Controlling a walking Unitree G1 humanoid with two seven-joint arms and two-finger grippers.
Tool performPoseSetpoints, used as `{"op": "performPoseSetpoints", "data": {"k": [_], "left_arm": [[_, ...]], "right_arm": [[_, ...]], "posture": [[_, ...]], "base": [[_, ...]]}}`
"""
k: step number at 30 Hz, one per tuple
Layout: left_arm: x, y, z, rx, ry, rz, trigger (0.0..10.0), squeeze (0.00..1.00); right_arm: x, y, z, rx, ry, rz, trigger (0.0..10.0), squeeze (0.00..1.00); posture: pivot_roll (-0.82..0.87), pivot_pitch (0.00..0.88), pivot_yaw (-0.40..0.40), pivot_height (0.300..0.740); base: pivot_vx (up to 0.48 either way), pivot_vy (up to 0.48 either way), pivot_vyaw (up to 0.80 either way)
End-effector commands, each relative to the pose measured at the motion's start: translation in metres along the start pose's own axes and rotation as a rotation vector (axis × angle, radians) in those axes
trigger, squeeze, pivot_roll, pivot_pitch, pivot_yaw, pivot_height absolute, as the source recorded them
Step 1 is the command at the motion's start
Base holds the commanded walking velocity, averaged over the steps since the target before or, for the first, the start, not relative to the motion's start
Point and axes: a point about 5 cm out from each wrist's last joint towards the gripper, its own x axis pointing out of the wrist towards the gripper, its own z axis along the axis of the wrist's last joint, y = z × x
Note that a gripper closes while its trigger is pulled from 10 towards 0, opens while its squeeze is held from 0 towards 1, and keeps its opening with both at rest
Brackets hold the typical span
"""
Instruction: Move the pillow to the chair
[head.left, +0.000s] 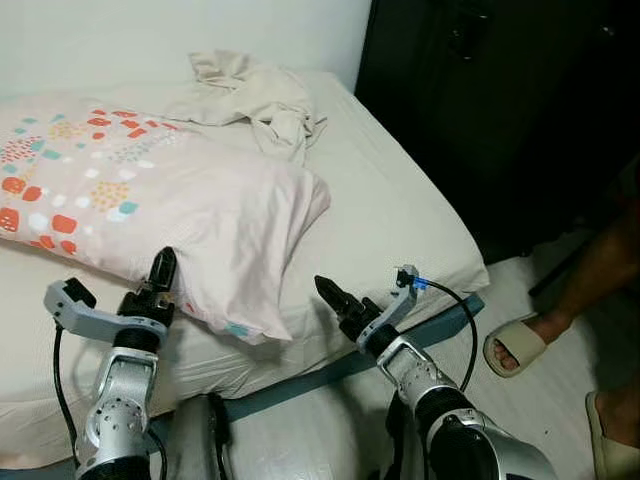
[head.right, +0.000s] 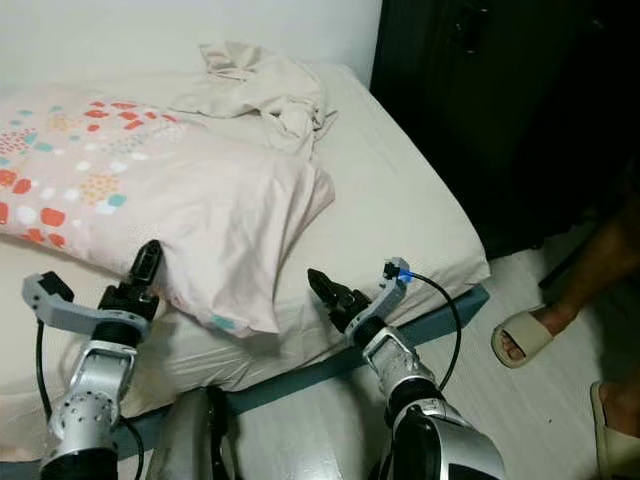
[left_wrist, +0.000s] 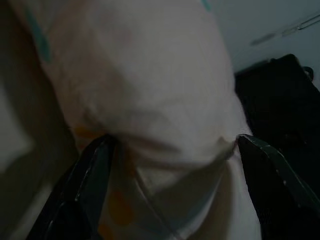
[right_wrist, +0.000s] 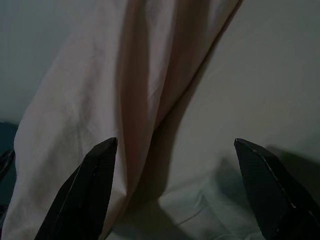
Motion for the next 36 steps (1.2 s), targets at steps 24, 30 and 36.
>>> {"op": "performPoseSetpoints", "data": {"k": [24,30,36], "left_arm": [[-0.01,-0.047,-0.113,-0.274,0.288,-0.016,10.0,0.0],[-0.005,-0.048,-0.112,-0.196,0.259,0.004,1.6,0.0],[0.004,-0.044,-0.099,-0.147,0.2,0.02,0.0,0.0]], "right_arm": [[-0.006,-0.007,0.002,-0.029,-0.006,-0.036,10.0,0.0],[-0.004,-0.005,0.004,-0.032,-0.012,-0.037,10.0,0.0],[-0.004,-0.005,0.008,-0.039,-0.02,-0.039,10.0,0.0]], "posture": [[0.11,0.222,-0.039,0.358],[0.1,0.215,-0.041,0.358],[0.1,0.198,-0.045,0.358]], "base": [[0.0,0.0,0.0],[0.0,0.0,0.0],[0.0,0.0,0.0]]}}
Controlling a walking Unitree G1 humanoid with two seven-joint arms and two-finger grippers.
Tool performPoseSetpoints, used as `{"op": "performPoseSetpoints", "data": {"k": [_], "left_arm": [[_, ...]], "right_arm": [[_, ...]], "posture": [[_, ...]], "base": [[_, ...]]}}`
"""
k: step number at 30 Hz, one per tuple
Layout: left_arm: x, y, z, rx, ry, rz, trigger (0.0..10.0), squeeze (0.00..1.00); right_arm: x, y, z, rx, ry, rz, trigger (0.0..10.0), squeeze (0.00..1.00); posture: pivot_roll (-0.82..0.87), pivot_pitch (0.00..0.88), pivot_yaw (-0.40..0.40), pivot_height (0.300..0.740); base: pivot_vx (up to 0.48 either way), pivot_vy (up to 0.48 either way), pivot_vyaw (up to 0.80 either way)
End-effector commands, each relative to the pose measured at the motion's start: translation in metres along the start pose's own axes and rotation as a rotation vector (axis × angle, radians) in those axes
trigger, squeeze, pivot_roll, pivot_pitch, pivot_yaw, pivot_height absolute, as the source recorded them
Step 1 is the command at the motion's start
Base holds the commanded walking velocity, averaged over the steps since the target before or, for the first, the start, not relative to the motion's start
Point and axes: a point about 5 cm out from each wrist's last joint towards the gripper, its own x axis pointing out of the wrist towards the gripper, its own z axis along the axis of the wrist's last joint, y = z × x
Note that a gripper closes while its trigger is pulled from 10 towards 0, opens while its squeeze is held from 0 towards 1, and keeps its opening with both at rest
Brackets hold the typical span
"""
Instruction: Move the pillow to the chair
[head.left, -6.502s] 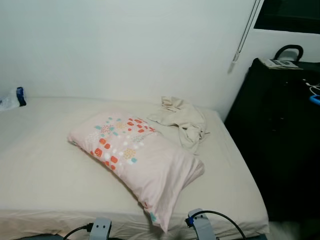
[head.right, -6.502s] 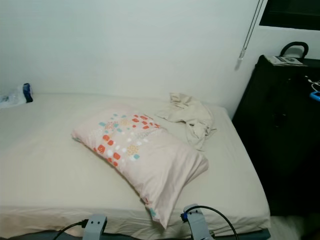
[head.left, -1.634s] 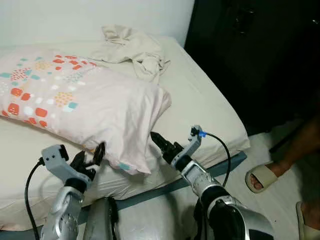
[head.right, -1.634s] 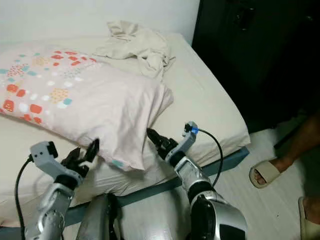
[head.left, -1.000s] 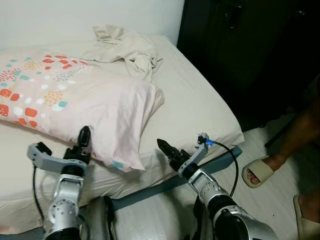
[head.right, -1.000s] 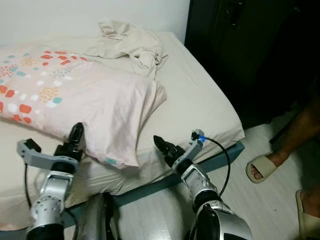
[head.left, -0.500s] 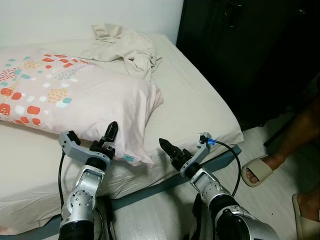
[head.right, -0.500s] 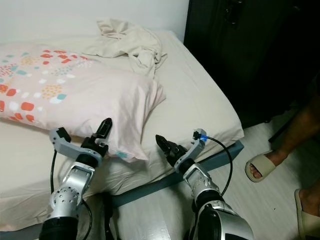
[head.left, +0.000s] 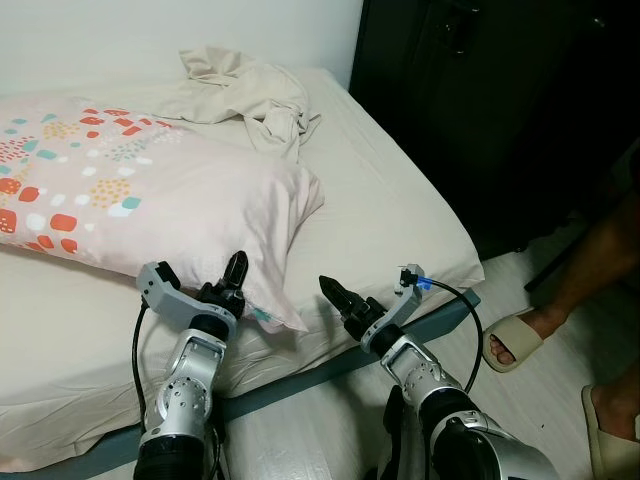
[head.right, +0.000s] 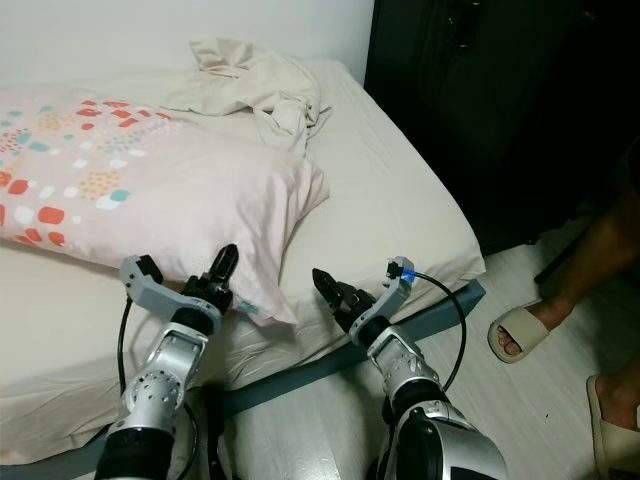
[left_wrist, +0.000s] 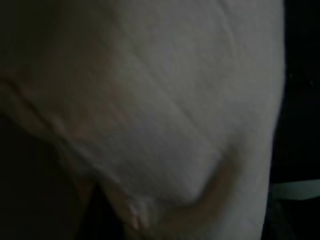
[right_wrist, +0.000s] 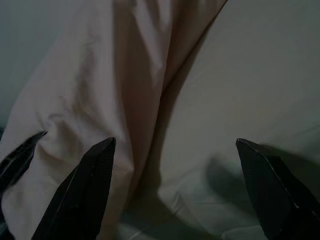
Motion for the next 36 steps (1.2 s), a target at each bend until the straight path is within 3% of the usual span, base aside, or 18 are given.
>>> {"op": "performPoseSetpoints", "data": {"k": [1,8,12,17,18,21,22,25,27,28,30,31,36], "left_arm": [[-0.002,-0.007,-0.021,-0.118,-0.009,0.03,0.0,0.0],[0.005,-0.011,-0.003,-0.082,-0.062,-0.001,0.0,0.0],[0.011,-0.027,0.017,-0.052,-0.112,-0.092,0.0,0.0],[0.015,-0.057,0.047,0.027,-0.172,-0.263,0.0,0.0],[0.015,-0.057,0.047,0.027,-0.172,-0.263,0.0,0.0],[0.012,-0.094,0.081,0.235,-0.228,-0.469,0.0,0.0],[0.012,-0.094,0.081,0.235,-0.228,-0.469,0.0,0.0],[0.005,-0.121,0.101,0.342,-0.25,-0.627,0.0,0.0],[-0.001,-0.135,0.112,0.337,-0.268,-0.702,0.0,0.0],[-0.001,-0.135,0.112,0.337,-0.268,-0.702,0.0,0.0],[-0.01,-0.15,0.125,0.29,-0.299,-0.782,0.0,0.0],[-0.01,-0.15,0.125,0.29,-0.299,-0.782,0.0,0.0],[-0.027,-0.171,0.145,0.173,-0.35,-0.932,0.0,0.0]], "right_arm": [[0.0,-0.001,0.002,-0.004,-0.01,-0.007,10.0,0.0],[-0.001,-0.001,0.003,-0.01,-0.01,-0.011,10.0,0.0],[-0.001,-0.003,0.009,-0.042,-0.024,-0.03,10.0,0.0],[-0.003,-0.011,0.029,-0.182,-0.047,-0.13,10.0,0.0],[-0.003,-0.011,0.029,-0.182,-0.047,-0.13,10.0,0.0],[-0.011,-0.023,0.055,-0.295,-0.089,-0.275,10.0,0.0],[-0.011,-0.023,0.055,-0.295,-0.089,-0.275,10.0,0.0],[-0.018,-0.03,0.076,-0.378,-0.132,-0.369,10.0,0.0],[-0.024,-0.035,0.09,-0.462,-0.154,-0.451,10.0,0.0],[-0.024,-0.035,0.09,-0.462,-0.154,-0.451,10.0,0.0],[-0.033,-0.039,0.11,-0.641,-0.162,-0.581,10.0,0.0],[-0.033,-0.039,0.11,-0.641,-0.162,-0.581,10.0,0.0],[-0.048,-0.043,0.146,-0.835,-0.22,-0.758,10.0,0.0]], "posture": [[0.1,0.195,-0.046,0.358],[0.1,0.177,-0.051,0.358],[0.1,0.151,-0.055,0.358],[0.09,0.117,-0.058,0.358],[0.09,0.117,-0.058,0.358],[0.1,0.087,-0.064,0.358],[0.1,0.087,-0.064,0.358],[0.1,0.068,-0.067,0.358],[0.1,0.063,-0.067,0.358],[0.1,0.063,-0.067,0.358],[0.1,0.052,-0.069,0.358],[0.1,0.052,-0.069,0.358],[0.09,0.035,-0.075,0.358]], "base": [[0.0,0.0,0.0],[0.0,0.0,0.0],[0.0,0.0,0.0],[0.0,0.0,0.0],[0.0,0.0,0.0],[0.0,0.0,0.0],[0.0,0.0,0.0],[0.0,0.0,0.0],[0.0,0.0,0.0],[0.0,0.0,0.0],[0.0,0.0,0.0],[0.0,0.0,0.0],[0.0,0.0,0.0]]}}
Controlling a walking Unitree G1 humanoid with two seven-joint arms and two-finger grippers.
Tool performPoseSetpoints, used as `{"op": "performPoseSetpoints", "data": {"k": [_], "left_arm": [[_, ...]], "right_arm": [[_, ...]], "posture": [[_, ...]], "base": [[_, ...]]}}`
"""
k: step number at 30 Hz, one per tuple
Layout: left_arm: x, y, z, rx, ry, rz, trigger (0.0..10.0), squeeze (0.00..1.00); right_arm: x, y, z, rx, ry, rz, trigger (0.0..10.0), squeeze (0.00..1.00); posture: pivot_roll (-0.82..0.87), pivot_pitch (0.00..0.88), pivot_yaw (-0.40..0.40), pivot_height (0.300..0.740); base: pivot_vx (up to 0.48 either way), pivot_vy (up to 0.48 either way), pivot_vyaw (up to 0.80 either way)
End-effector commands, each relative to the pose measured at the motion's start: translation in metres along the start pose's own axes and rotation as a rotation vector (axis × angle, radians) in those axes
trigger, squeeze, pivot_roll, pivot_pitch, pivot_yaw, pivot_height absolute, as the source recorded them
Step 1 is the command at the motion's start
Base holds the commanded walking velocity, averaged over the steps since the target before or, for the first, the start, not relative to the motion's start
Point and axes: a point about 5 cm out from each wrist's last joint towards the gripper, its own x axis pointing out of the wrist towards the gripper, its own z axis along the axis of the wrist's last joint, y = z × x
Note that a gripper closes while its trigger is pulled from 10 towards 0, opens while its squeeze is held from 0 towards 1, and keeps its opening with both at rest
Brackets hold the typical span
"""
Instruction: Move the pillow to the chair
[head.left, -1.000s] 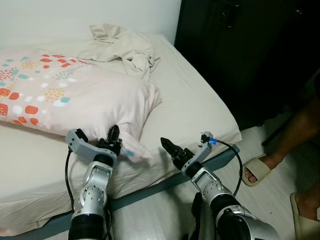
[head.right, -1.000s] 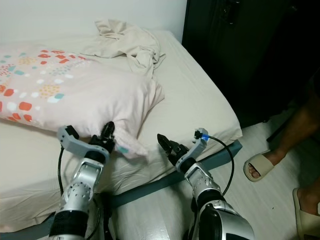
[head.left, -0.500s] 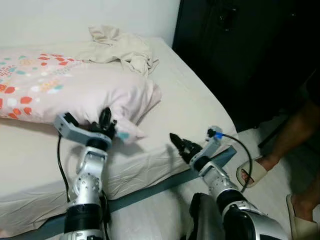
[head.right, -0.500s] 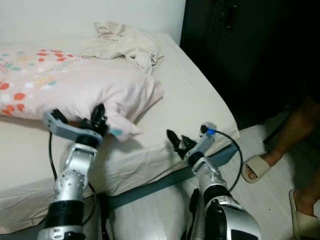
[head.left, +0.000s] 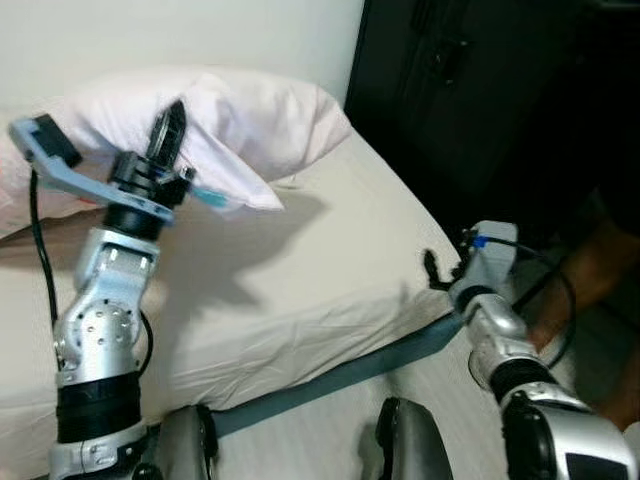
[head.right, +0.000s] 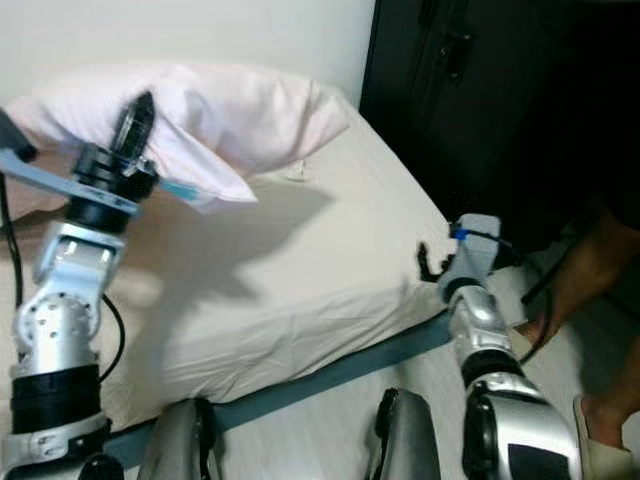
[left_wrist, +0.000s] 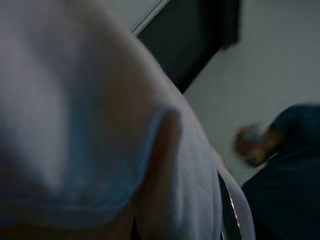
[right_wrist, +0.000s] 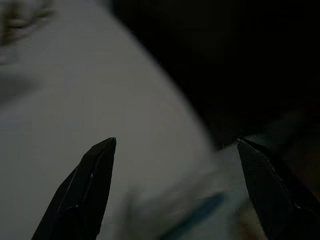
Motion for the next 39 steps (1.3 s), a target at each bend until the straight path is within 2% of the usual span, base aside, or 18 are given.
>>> {"op": "performPoseSetpoints", "data": {"k": [1,3,5,6,12,14,17,18,19,20,21,22,26,27,28,29,30,39], "left_arm": [[0.011,-0.026,0.014,-0.01,-0.051,-0.165,0.0,0.0],[0.011,-0.034,0.022,-0.015,-0.059,-0.235,0.0,0.0],[0.011,-0.037,0.024,-0.017,-0.059,-0.259,0.0,0.0],[0.008,-0.044,0.025,-0.03,-0.032,-0.33,0.0,0.0],[-0.003,-0.058,0.017,-0.039,0.075,-0.466,0.0,0.0],[-0.011,-0.06,0.009,-0.03,0.152,-0.505,0.0,0.0],[-0.015,-0.056,-0.002,0.029,0.237,-0.48,0.0,0.0],[-0.018,-0.044,-0.02,0.097,0.321,-0.403,0.0,0.0],[-0.018,-0.044,-0.02,0.097,0.321,-0.403,0.0,0.0],[-0.025,-0.028,-0.048,0.16,0.434,-0.299,0.0,0.0],[-0.025,-0.028,-0.048,0.16,0.434,-0.299,0.0,0.0],[-0.03,-0.021,-0.068,0.204,0.507,-0.243,0.0,0.0],[-0.033,-0.017,-0.079,0.237,0.54,-0.193,0.0,0.0],[-0.034,-0.013,-0.085,0.262,0.553,-0.143,2.1,0.0],[-0.034,-0.013,-0.085,0.262,0.553,-0.143,2.1,0.0],[-0.035,-0.01,-0.088,0.289,0.559,-0.102,8.0,0.0],[-0.034,-0.007,-0.09,0.307,0.546,-0.068,10.0,0.0],[-0.014,-0.009,-0.073,0.363,0.389,-0.027,10.0,0.0]], "right_arm": [[0.002,-0.002,0.006,-0.038,-0.02,-0.026,10.0,0.0],[0.002,-0.017,0.012,-0.048,-0.024,-0.103,10.0,0.0],[0.002,-0.022,0.012,-0.044,-0.024,-0.125,10.0,0.0],[0.001,-0.029,0.012,-0.045,-0.017,-0.163,10.0,0.0],[0.0,-0.03,0.01,-0.069,-0.004,-0.185,10.0,0.0],[0.0,-0.023,0.004,-0.052,0.021,-0.147,10.0,0.0],[0.0,-0.01,-0.003,-0.017,0.044,-0.066,10.0,0.0],[-0.001,0.007,-0.011,-0.008,0.073,0.024,10.0,0.0],[-0.001,0.007,-0.011,-0.008,0.073,0.024,10.0,0.0],[-0.003,0.026,-0.018,0.011,0.086,0.098,10.0,0.0],[-0.003,0.026,-0.018,0.011,0.086,0.098,10.0,0.0],[-0.004,0.035,-0.021,0.056,0.094,0.126,10.0,0.0],[-0.004,0.039,-0.022,0.096,0.097,0.141,10.0,0.0],[-0.004,0.042,-0.021,0.122,0.09,0.156,10.0,0.0],[-0.004,0.042,-0.021,0.122,0.09,0.156,10.0,0.0],[-0.004,0.043,-0.021,0.143,0.088,0.17,10.0,0.0],[-0.004,0.044,-0.02,0.156,0.083,0.181,10.0,0.0],[-0.003,0.048,-0.014,0.207,0.05,0.204,10.0,0.0]], "posture": [[0.09,0.035,-0.075,0.358],[0.09,0.031,-0.077,0.358],[0.09,0.029,-0.078,0.358],[0.09,0.025,-0.077,0.358],[0.09,0.023,-0.079,0.358],[0.09,0.024,-0.081,0.358],[0.09,0.027,-0.082,0.358],[0.09,0.029,-0.083,0.358],[0.09,0.029,-0.083,0.358],[0.09,0.029,-0.085,0.358],[0.09,0.029,-0.085,0.358],[0.1,0.028,-0.083,0.358],[0.1,0.029,-0.081,0.358],[0.1,0.03,-0.081,0.358],[0.1,0.03,-0.081,0.358],[0.1,0.031,-0.08,0.363],[0.1,0.029,-0.081,0.368],[0.1,0.009,-0.082,0.413]], "base": [[0.0,0.0,0.0],[0.0,0.0,0.0],[0.0,0.0,0.0],[0.0,0.0,0.0],[0.0,0.0,0.0],[0.0,0.0,0.0],[0.0,0.0,0.0],[0.0,0.0,0.0],[0.0,0.0,0.0],[0.0,0.0,0.0],[0.0,0.0,0.0],[0.0,0.0,0.0],[0.0,0.0,0.0],[0.0,0.0,0.0],[0.0,0.0,0.0],[0.0,0.0,0.0],[0.0,0.0,0.0],[0.0,0.0,0.0]]}}
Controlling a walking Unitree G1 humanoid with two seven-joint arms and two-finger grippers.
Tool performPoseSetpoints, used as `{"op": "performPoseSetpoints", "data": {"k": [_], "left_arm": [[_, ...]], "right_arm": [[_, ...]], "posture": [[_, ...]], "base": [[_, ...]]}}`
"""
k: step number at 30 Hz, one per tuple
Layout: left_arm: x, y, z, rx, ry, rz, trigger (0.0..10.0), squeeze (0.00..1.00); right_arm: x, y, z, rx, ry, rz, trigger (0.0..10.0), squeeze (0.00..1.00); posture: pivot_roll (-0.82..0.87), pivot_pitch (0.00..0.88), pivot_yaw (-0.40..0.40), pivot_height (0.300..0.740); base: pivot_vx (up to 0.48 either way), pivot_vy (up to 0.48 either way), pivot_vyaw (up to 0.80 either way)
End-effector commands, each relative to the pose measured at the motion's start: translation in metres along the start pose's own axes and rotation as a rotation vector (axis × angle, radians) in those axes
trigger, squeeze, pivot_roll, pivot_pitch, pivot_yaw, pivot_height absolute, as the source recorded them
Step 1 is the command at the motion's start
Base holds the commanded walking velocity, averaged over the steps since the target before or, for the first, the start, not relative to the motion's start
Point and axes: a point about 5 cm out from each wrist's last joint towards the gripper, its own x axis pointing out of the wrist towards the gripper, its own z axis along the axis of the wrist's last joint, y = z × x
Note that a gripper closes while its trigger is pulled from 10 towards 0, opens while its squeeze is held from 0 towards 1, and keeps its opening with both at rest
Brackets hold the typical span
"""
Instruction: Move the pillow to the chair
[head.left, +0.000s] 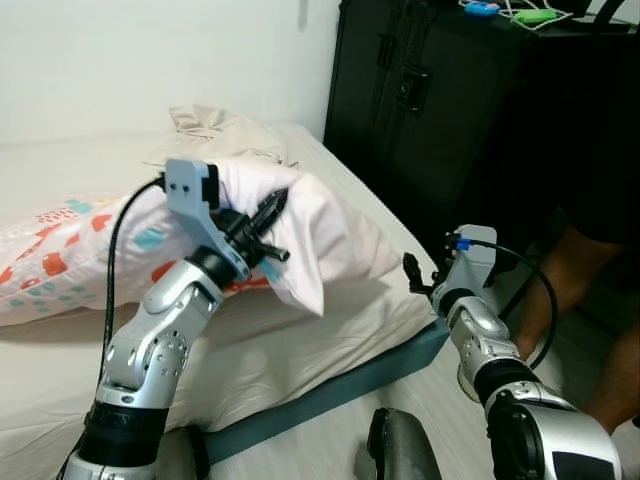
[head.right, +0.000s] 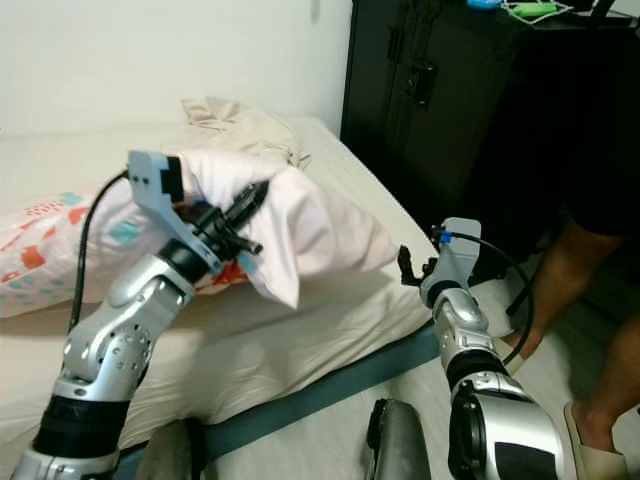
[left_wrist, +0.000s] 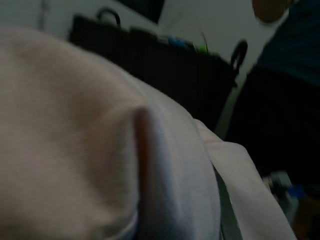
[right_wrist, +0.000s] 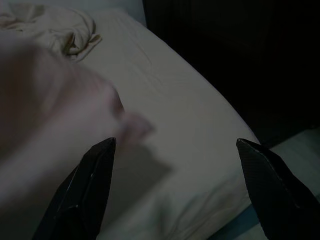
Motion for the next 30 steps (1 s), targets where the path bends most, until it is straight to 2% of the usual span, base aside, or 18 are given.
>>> {"op": "performPoseSetpoints", "data": {"k": [1,6,8,9,17,19,23,30], "left_arm": [[0.004,0.0,0.014,0.029,-0.075,0.009,10.0,0.0],[0.006,-0.001,0.008,0.077,-0.059,0.024,10.0,0.0],[0.004,-0.002,-0.004,0.092,-0.018,0.038,10.0,0.0],[0.001,-0.003,-0.012,0.085,0.001,0.049,10.0,0.0],[-0.005,-0.005,-0.023,0.082,0.03,0.058,10.0,0.0],[-0.005,-0.005,-0.025,0.085,0.037,0.057,10.0,0.0],[-0.015,-0.008,-0.045,0.114,0.102,0.055,10.0,0.0],[-0.023,-0.007,-0.053,0.106,0.128,0.069,10.0,0.0]], "right_arm": [[0.002,0.005,0.003,0.013,-0.01,0.017,10.0,0.0],[0.003,0.012,0.0,0.013,-0.007,0.043,10.0,0.0],[0.002,0.017,-0.004,0.015,0.002,0.064,10.0,0.0],[0.001,0.022,-0.01,0.02,0.01,0.083,10.0,0.0],[-0.004,0.031,-0.025,0.023,0.043,0.116,10.0,0.0],[-0.005,0.031,-0.027,0.02,0.049,0.12,10.0,0.0],[-0.013,0.028,-0.044,0.013,0.09,0.121,10.0,0.0],[-0.016,0.024,-0.049,0.013,0.101,0.118,10.0,0.0]], "posture": [[0.1,0.009,-0.082,0.418],[0.1,0.0,-0.085,0.438],[0.1,0.0,-0.085,0.448],[0.1,0.0,-0.084,0.458],[0.1,0.0,-0.086,0.493],[0.1,0.0,-0.085,0.498],[0.1,0.001,-0.086,0.523],[0.09,0.008,-0.082,0.553]], "base": [[0.0,0.0,0.0],[0.0,0.0,0.0],[0.0,0.0,0.0],[0.0,0.0,0.0],[0.0,0.0,0.0],[0.0,0.0,0.0],[0.0,0.0,0.0],[0.0,0.0,0.0]]}}
